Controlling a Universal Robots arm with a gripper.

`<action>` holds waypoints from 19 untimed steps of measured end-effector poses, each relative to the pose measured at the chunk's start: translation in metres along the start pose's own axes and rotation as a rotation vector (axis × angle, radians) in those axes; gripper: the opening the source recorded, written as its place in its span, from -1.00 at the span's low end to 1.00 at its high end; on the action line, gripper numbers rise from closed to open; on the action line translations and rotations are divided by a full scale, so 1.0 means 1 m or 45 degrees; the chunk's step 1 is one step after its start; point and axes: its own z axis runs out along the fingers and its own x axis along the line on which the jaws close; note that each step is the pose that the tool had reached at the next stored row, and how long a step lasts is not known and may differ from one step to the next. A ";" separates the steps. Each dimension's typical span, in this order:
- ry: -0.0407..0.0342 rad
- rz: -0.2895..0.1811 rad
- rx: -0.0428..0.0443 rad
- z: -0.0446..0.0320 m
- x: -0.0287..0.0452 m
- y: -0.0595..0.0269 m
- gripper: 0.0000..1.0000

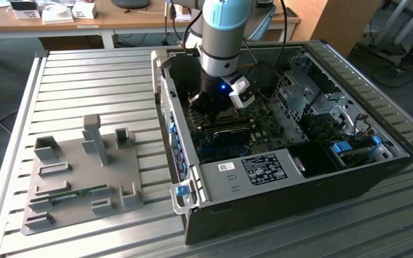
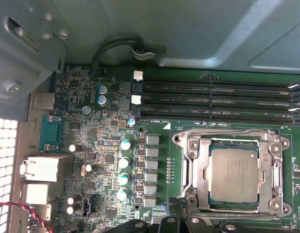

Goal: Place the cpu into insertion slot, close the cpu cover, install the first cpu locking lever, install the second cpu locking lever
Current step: 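Install the second cpu locking lever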

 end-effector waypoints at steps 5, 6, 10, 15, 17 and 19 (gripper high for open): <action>-0.0004 0.000 0.000 0.0001 0.0006 0.0000 -0.79; -0.0006 0.000 0.000 0.0001 0.0009 0.0000 -0.79; -0.0017 0.000 0.000 -0.0001 0.0031 -0.0001 -0.79; -0.0021 0.000 0.000 0.0007 0.0036 -0.0002 -0.79; -0.0025 0.000 0.000 0.0014 0.0036 -0.0002 -0.79; -0.0027 0.000 0.000 0.0020 0.0037 -0.0003 -0.79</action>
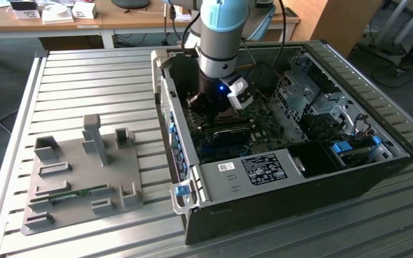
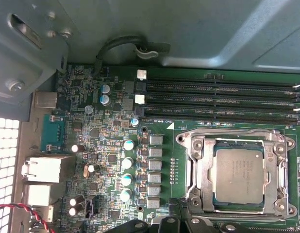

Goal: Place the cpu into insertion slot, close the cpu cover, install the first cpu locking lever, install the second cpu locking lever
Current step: 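Install the second cpu locking lever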

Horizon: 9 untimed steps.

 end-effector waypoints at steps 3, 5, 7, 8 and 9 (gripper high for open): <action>0.0000 0.000 0.000 0.0003 0.0001 0.0000 -0.79; -0.0002 0.000 0.000 0.0007 0.0001 -0.0001 -0.79; -0.0003 0.000 0.000 0.0011 0.0002 -0.0001 -0.79; -0.0003 0.000 0.000 0.0011 0.0002 -0.0001 -0.79; -0.0003 0.000 0.000 0.0011 0.0002 -0.0001 -0.79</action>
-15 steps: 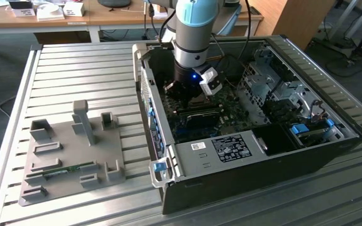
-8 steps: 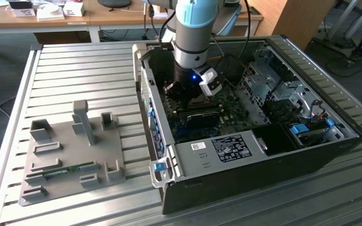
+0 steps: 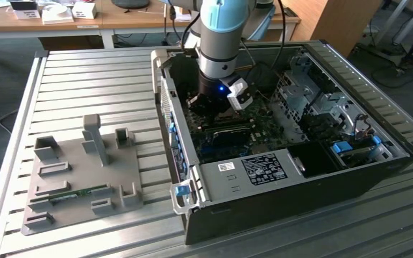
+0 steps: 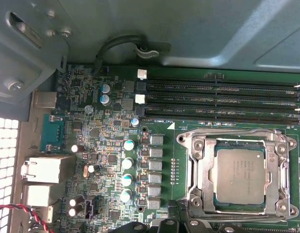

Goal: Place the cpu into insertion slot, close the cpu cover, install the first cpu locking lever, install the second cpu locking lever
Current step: 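Install the second cpu locking lever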

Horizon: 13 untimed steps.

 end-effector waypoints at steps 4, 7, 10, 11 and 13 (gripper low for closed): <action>-0.0001 0.000 0.000 -0.0007 0.0000 0.0001 -0.79; -0.0003 0.000 0.000 -0.0046 -0.0004 0.0004 -0.79; -0.0002 0.000 0.000 -0.0098 -0.0007 0.0007 -0.79; -0.0002 0.000 0.000 -0.0117 -0.0008 0.0008 -0.79; 0.0000 0.000 0.000 -0.0157 -0.0011 0.0010 -0.79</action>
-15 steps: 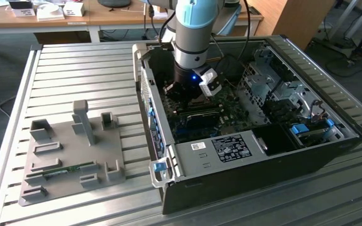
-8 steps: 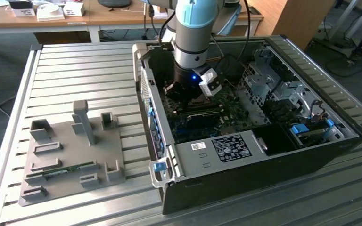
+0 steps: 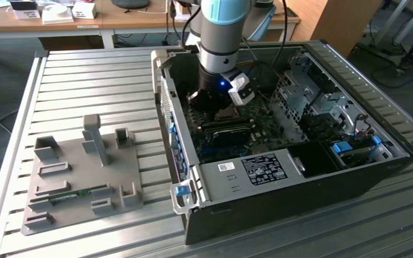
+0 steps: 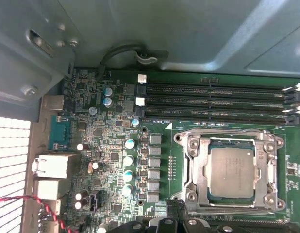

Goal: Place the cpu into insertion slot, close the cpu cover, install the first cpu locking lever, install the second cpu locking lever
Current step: 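Install the second cpu locking lever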

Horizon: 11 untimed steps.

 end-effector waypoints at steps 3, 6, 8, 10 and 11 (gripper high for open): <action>-0.0002 0.000 0.000 -0.0056 -0.0004 0.0004 -0.79; -0.0002 0.000 0.000 -0.0084 -0.0006 0.0006 -0.79; -0.0004 0.000 -0.001 -0.0083 -0.0006 0.0006 -0.79; 0.0000 0.000 0.000 -0.0086 -0.0006 0.0006 -0.79; -0.0002 0.000 0.000 -0.0086 -0.0006 0.0006 -0.79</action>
